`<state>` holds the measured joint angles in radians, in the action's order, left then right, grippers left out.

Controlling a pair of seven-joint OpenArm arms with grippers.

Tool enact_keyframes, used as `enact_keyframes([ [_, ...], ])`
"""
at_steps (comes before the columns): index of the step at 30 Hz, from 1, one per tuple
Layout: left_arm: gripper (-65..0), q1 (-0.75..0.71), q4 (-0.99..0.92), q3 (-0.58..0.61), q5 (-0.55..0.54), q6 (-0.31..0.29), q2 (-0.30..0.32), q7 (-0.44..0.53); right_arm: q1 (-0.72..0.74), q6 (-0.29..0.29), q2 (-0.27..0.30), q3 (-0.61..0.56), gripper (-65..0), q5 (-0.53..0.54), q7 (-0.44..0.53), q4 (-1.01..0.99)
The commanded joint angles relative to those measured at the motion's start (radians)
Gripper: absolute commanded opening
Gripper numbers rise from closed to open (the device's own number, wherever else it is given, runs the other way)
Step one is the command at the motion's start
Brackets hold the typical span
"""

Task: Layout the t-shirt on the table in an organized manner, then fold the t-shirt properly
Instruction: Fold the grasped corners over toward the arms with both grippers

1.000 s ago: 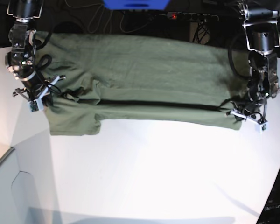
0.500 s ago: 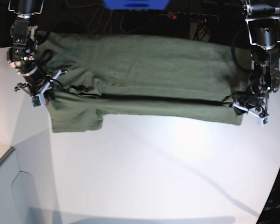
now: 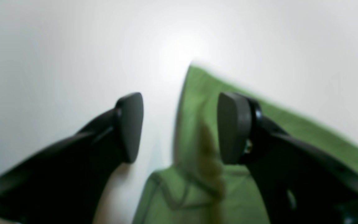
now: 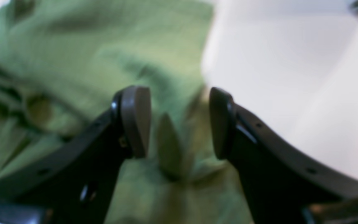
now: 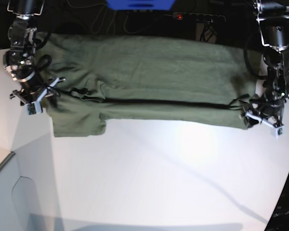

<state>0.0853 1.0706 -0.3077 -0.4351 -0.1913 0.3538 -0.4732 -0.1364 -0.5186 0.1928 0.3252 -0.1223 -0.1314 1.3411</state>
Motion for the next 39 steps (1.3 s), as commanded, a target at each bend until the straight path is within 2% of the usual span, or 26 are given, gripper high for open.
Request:
enact_keyframes([
  [1,-28.3,0.020,0.020,-0.005,-0.006,-0.006,0.017,0.018,0.013,0.001,-0.008,0.015,-34.7,0.014,0.023,0.034],
  [6,-28.3,0.086,-0.007,0.002,0.003,-0.004,0.012,0.018,0.042,0.001,-0.023,0.030,-34.6,0.011,0.022,0.051],
  [17,-28.3,0.255,-0.332,0.032,0.018,-0.004,0.011,0.027,0.074,0.002,-0.023,0.028,-34.6,0.011,0.020,0.048],
  [22,-28.3,0.258,-0.339,0.097,0.055,-0.004,0.008,0.051,0.077,0.002,-0.023,0.028,-34.6,0.011,0.020,0.048],
  [28,-29.2,0.253,-0.346,0.104,0.060,-0.004,-0.014,0.066,0.090,0.004,-0.025,0.028,-34.7,0.011,0.020,0.028],
  [30,-34.3,0.252,-0.347,0.104,0.061,-0.004,-0.017,0.069,0.110,0.004,-0.025,0.032,-34.7,0.011,0.020,0.022],
  [36,-61.9,0.256,-0.347,0.104,0.061,-0.004,-0.017,0.066,0.199,0.002,-0.017,0.025,-34.4,0.009,0.000,-0.096],
  [37,-65.0,0.256,-0.347,0.104,0.061,-0.001,-0.017,0.066,0.231,0.002,-0.016,0.024,-34.4,0.009,-0.020,-0.124],
  [39,-64.5,0.256,-0.347,0.104,0.061,-0.004,-0.017,0.064,0.295,0.002,-0.011,0.024,-34.3,0.009,-0.080,-0.193],
])
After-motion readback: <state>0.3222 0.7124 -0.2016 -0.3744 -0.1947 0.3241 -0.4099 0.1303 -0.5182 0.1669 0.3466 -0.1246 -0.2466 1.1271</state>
